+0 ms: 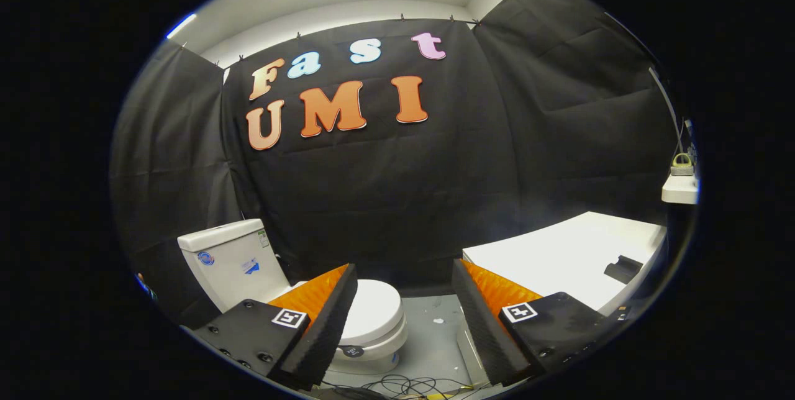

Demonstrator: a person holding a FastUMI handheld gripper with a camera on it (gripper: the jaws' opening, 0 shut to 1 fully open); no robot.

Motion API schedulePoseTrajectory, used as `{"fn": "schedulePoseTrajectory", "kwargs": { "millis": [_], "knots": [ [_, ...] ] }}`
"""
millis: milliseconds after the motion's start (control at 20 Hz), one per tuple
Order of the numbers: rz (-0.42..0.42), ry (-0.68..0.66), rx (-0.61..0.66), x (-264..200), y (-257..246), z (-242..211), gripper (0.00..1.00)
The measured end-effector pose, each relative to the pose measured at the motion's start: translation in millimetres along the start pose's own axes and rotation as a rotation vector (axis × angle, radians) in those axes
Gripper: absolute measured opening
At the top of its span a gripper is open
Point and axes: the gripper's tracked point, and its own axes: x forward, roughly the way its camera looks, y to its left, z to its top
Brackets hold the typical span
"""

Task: Open the toilet lid.

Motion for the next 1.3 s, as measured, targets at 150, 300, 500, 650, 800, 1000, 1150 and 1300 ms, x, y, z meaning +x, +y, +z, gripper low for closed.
{"fn": "schedulePoseTrajectory", "kwargs": {
  "millis": [150, 300, 500, 650, 800, 1000, 1150, 1300],
  "knots": [
    [0.001, 0.004, 0.002, -0.6, 0.4, -0.5, 0.98],
    [-0.001, 0.006, 0.005, -0.1, -0.7, -0.5, 0.98],
    [-0.006, 0.003, 0.008, 3.4, 0.0, 0.1, 0.98],
    [-0.008, 0.019, 0.026, 7.6, -2.0, -4.5, 0.98],
    [-0.033, -0.005, 0.041, 13.5, -6.3, 4.3, 0.98],
    [-0.033, -0.002, 0.059, 34.0, 6.2, -0.9, 0.98],
    [-0.012, 0.033, 0.109, 54.9, 26.1, -13.0, 0.98],
    [-0.006, 0.069, 0.167, 70.2, 43.1, -30.2, 0.98]
  ]
}}
